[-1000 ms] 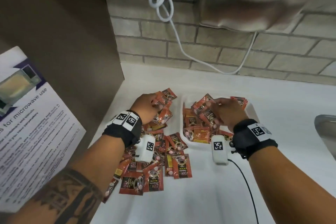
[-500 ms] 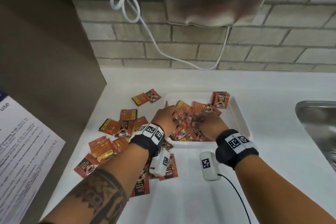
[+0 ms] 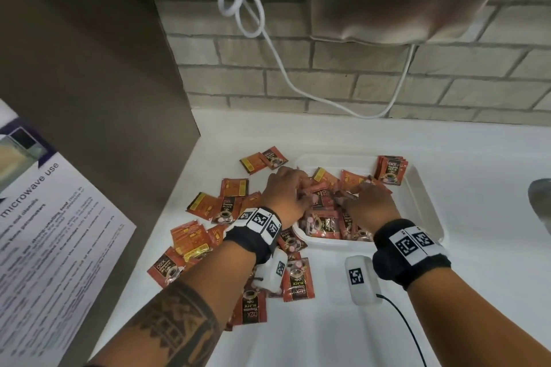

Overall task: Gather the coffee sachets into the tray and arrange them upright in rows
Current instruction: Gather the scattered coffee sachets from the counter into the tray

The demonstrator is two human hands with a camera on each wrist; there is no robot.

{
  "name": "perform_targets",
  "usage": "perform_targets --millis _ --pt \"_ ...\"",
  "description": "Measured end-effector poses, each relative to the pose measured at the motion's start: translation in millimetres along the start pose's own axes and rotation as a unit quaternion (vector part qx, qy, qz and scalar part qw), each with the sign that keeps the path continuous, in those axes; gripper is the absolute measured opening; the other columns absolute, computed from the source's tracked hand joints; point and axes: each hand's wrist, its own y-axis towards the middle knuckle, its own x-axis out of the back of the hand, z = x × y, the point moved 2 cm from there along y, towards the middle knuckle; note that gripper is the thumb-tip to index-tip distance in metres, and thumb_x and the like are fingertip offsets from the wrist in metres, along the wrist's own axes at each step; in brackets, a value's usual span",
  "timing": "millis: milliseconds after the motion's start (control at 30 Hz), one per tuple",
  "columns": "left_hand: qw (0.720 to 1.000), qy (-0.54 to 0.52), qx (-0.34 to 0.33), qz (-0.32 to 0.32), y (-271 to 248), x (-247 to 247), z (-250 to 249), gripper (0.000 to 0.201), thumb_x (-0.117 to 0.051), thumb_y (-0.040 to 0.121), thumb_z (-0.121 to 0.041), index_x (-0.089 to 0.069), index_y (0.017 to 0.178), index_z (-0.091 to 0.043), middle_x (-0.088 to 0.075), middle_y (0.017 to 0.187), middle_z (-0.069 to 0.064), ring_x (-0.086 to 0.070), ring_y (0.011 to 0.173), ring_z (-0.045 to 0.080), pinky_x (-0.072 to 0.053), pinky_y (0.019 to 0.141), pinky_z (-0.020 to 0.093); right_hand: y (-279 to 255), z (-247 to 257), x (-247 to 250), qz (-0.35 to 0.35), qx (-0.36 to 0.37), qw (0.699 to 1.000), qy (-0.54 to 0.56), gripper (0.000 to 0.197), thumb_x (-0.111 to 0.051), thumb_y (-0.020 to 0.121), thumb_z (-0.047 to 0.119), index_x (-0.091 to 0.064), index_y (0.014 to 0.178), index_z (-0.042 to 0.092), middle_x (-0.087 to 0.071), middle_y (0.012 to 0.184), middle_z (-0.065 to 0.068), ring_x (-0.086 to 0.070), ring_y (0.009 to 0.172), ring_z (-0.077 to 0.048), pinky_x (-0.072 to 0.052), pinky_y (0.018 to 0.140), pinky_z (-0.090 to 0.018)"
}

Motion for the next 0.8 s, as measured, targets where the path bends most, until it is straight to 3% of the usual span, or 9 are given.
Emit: perform_targets --millis 100,233,333,433,533,567,700,767,800 --pt "0.998 -0.012 0.034 -0.045 9.7 14.0 19.9 0.029 -0.06 0.097 -0.036 -0.059 0.122 -0.022 -0.047 0.143 0.002 -0.038 0.136 0.024 -0.035 0.109 0.038 1.8 8.8 2.3 -0.025 0.011 0.999 0.024 0.031 -0.054 0.098 0.027 -0.064 0.12 0.007 -0.062 0.129 -0.01 -0.058 0.115 -0.027 -0.045 0.094 -0.032" --pt "0.989 0.025 0.122 -0.08 52.8 30.9 58.7 0.029 -0.063 0.093 -0.037 -0.06 0.115 -0.019 -0.057 0.123 0.008 -0.05 0.122 0.029 -0.037 0.099 0.035 -2.9 22.5 -2.6 -0.047 0.05 0.997 0.029 0.025 -0.052 0.097 0.025 -0.073 0.099 0.012 -0.071 0.106 -0.005 -0.064 0.093 -0.02 -0.048 0.08 -0.03" --pt "0.973 0.048 0.219 -0.057 87.5 40.8 72.3 0.051 -0.061 0.092 -0.039 -0.049 0.133 -0.011 -0.044 0.138 0.017 -0.042 0.131 0.038 -0.037 0.108 0.045 -12.8 38.0 -8.5 -0.044 0.113 0.993 0.018 0.028 -0.049 0.099 0.022 -0.074 0.092 0.012 -0.074 0.097 -0.002 -0.068 0.086 -0.019 -0.052 0.075 -0.026" --pt "0.96 0.07 0.27 -0.026 110.9 42.5 80.0 0.071 -0.057 0.092 -0.048 -0.031 0.147 -0.011 -0.03 0.152 0.014 -0.027 0.143 0.037 -0.031 0.114 0.053 -20.3 49.3 -13.4 -0.044 0.141 0.988 0.035 0.025 -0.052 0.097 0.02 -0.076 0.087 0.021 -0.074 0.094 0.007 -0.068 0.081 -0.012 -0.047 0.067 -0.015" --pt "0.957 0.081 0.279 -0.01 125.8 36.6 91.2 0.086 -0.05 0.091 -0.064 -0.025 0.153 -0.012 -0.022 0.16 0.012 -0.019 0.148 0.036 -0.024 0.115 0.056 -23.0 55.5 -21.9 -0.024 0.158 0.986 0.047 0.024 -0.052 0.095 0.019 -0.075 0.09 0.024 -0.075 0.091 0.009 -0.068 0.077 -0.011 -0.056 0.074 -0.029" --pt "0.956 0.088 0.279 -0.009 127.8 34.6 93.0 0.089 -0.051 0.089 -0.066 -0.025 0.153 -0.012 -0.022 0.16 0.012 -0.018 0.149 0.035 -0.025 0.115 0.056 -23.4 56.7 -23.9 -0.02 0.156 0.986 0.052 0.024 -0.052 0.096 0.02 -0.075 0.092 0.025 -0.074 0.089 0.01 -0.068 0.075 -0.009 -0.056 0.073 -0.03" --pt "0.955 0.13 0.268 0.012 132.2 33.1 93.7 0.09 -0.069 0.086 -0.055 -0.028 0.153 -0.008 -0.022 0.159 0.016 -0.021 0.148 0.037 -0.03 0.114 0.053 -22.6 64.7 -26.5 0.0 0.158 0.986 0.06 0.02 -0.052 0.097 0.023 -0.071 0.09 0.028 -0.072 0.083 0.01 -0.065 0.068 -0.002 -0.046 0.061 -0.016" --pt "0.961 0.12 0.247 0.024 135.0 38.1 94.0 0.071 -0.074 0.087 -0.043 -0.049 0.141 -0.005 -0.041 0.15 0.022 -0.04 0.139 0.039 -0.04 0.109 0.047 -19.2 68.8 -29.2 0.015 0.151 0.985 0.078 0.022 -0.051 0.097 0.022 -0.072 0.092 0.025 -0.072 0.082 0.009 -0.068 0.068 -0.009 -0.052 0.063 -0.022" --pt "0.966 0.121 0.228 0.026 136.1 41.7 96.4 0.056 -0.076 0.087 -0.04 -0.06 0.127 -0.003 -0.056 0.136 0.021 -0.054 0.126 0.037 -0.047 0.103 0.044 -17.4 71.4 -30.9 0.021 0.147 0.985 0.086 0.022 -0.05 0.097 0.022 -0.072 0.092 0.025 -0.071 0.081 0.009 -0.069 0.068 -0.012 -0.056 0.066 -0.027"
